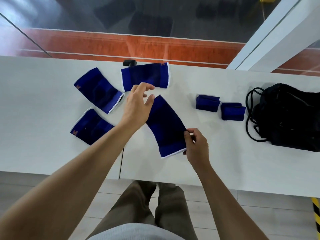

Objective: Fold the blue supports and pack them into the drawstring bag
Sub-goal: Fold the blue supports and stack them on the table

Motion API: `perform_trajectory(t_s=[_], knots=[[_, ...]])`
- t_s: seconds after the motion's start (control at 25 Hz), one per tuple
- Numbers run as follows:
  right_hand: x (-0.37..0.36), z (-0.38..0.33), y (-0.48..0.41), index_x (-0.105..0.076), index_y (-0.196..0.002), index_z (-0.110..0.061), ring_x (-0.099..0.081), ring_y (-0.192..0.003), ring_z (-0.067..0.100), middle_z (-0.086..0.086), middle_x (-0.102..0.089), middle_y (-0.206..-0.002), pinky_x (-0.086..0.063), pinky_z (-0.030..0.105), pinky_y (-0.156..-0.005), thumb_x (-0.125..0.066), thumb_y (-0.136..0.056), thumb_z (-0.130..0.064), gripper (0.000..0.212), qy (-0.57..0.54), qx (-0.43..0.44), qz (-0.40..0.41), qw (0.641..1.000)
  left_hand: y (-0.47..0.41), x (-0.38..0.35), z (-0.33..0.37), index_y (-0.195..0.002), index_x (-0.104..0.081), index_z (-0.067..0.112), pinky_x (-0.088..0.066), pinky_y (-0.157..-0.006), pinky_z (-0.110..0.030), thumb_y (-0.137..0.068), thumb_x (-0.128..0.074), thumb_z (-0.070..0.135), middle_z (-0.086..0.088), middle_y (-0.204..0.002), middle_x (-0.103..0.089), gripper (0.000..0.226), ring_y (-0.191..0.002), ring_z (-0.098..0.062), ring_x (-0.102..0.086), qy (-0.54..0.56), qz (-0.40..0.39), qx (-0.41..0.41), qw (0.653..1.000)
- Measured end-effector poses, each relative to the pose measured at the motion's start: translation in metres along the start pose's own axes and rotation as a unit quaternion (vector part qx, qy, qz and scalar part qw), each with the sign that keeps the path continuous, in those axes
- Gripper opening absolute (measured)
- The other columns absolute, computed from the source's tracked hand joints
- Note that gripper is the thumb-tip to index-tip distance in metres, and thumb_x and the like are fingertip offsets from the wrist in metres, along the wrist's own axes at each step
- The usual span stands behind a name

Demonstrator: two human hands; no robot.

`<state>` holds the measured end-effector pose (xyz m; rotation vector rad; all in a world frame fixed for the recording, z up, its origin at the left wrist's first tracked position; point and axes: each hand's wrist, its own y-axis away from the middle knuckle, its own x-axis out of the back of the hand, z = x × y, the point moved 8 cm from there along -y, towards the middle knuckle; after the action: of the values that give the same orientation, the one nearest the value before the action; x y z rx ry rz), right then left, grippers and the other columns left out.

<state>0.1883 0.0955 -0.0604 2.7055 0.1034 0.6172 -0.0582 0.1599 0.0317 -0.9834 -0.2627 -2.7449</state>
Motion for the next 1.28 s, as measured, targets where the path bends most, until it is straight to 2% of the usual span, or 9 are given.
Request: perform_trajectory(t_s=[0.16, 0.28, 0.4, 0.52, 0.72, 0.96, 1.12, 1.2, 1.28], knots=[[-0.009, 0.013, 0.000, -0.053, -0.129, -0.022, -0.056, -0.103, 0.019, -0.002, -0.055, -0.120, -0.054, 0.034, -0.086, -0.053, -0.100, -0.035, 0.032, 0.234, 0.035, 0.003, 0.972, 0.022, -0.009, -0.041, -0.126, -0.055, 0.022, -0.039, -0.101, -0.035, -0.097, -0.055, 0.011, -0.003, -0.129, -0.050, 0.032, -0.118, -0.024, -0.046, -0.104, -0.023, 0.024, 0.994], [-0.022, 0.004, 0.016, -0.054, -0.137, -0.019, -0.053, -0.117, 0.022, 0.003, -0.058, -0.132, -0.049, 0.038, -0.098, -0.054, -0.097, -0.023, 0.040, 0.315, 0.166, -0.015, 0.934, 0.071, 0.001, -0.097, -0.130, -0.051, 0.016, -0.040, -0.098, -0.042, -0.093, -0.052, 0.000, -0.012, -0.132, -0.048, 0.040, -0.114, -0.034, -0.044, -0.166, -0.007, 0.091, 0.982], [-0.046, 0.018, 0.035, -0.047, -0.147, -0.021, -0.047, -0.134, 0.024, 0.004, -0.050, -0.149, -0.040, 0.040, -0.113, -0.055, -0.097, -0.020, 0.051, 0.390, 0.210, -0.092, 0.892, 0.119, 0.012, -0.133, -0.131, -0.050, 0.004, -0.043, -0.096, -0.046, -0.092, -0.051, -0.004, -0.021, -0.134, -0.048, 0.040, -0.113, -0.039, -0.049, -0.168, 0.005, 0.142, 0.975], [-0.046, 0.025, 0.033, -0.041, -0.152, -0.021, -0.044, -0.139, 0.027, 0.004, -0.044, -0.155, -0.037, 0.041, -0.114, -0.055, -0.097, -0.020, 0.056, 0.408, 0.182, -0.076, 0.892, 0.140, -0.003, -0.144, -0.139, -0.051, 0.004, -0.037, -0.113, -0.048, -0.097, -0.051, 0.004, -0.018, -0.153, -0.042, 0.042, -0.135, -0.039, -0.042, -0.211, -0.064, 0.138, 0.966], [-0.044, 0.017, 0.020, -0.038, -0.154, -0.021, -0.041, -0.140, 0.027, 0.005, -0.041, -0.157, -0.034, 0.040, -0.115, -0.052, -0.098, -0.020, 0.058, 0.418, 0.157, -0.069, 0.892, 0.149, -0.040, -0.110, -0.142, -0.052, 0.022, -0.034, -0.110, -0.048, -0.093, -0.061, 0.019, -0.006, -0.146, -0.050, 0.050, -0.130, -0.032, -0.045, -0.316, -0.143, -0.020, 0.938], [-0.031, 0.013, 0.023, -0.047, -0.148, -0.019, -0.042, -0.139, 0.028, 0.007, -0.040, -0.158, -0.036, 0.042, -0.114, -0.061, -0.092, -0.019, 0.058, 0.438, 0.179, -0.027, 0.881, 0.127, -0.063, -0.104, -0.151, -0.031, 0.035, -0.051, -0.099, -0.045, -0.092, -0.056, -0.001, -0.010, -0.162, -0.004, 0.073, -0.131, -0.036, -0.040, -0.261, -0.252, -0.033, 0.931], [-0.027, 0.019, 0.036, -0.053, -0.144, -0.017, -0.050, -0.131, 0.026, 0.007, -0.053, -0.148, -0.038, 0.042, -0.107, -0.062, -0.090, -0.018, 0.054, 0.449, 0.179, -0.019, 0.875, 0.108, -0.056, -0.104, -0.155, -0.014, 0.031, -0.053, -0.092, -0.045, -0.089, -0.069, 0.016, -0.010, -0.144, -0.036, 0.088, -0.122, -0.034, -0.049, -0.263, -0.227, 0.014, 0.938], [-0.027, 0.024, 0.036, -0.050, -0.146, -0.020, -0.048, -0.134, 0.023, 0.003, -0.053, -0.148, -0.035, 0.041, -0.109, -0.057, -0.093, -0.021, 0.054, 0.453, 0.159, -0.044, 0.876, 0.102, -0.046, -0.100, -0.149, -0.028, 0.023, -0.048, -0.094, -0.043, -0.088, -0.070, 0.027, -0.009, -0.130, -0.054, 0.074, -0.115, -0.031, -0.051, -0.277, -0.188, 0.036, 0.942], [-0.027, 0.023, 0.034, -0.051, -0.145, -0.021, -0.047, -0.134, 0.021, 0.002, -0.053, -0.147, -0.033, 0.039, -0.111, -0.051, -0.096, -0.023, 0.050, 0.440, 0.160, -0.055, 0.882, 0.100, -0.041, -0.093, -0.126, -0.053, 0.022, -0.045, -0.086, -0.037, -0.092, -0.064, 0.036, -0.003, -0.108, -0.063, 0.038, -0.105, -0.026, -0.055, -0.258, -0.197, 0.026, 0.945]])
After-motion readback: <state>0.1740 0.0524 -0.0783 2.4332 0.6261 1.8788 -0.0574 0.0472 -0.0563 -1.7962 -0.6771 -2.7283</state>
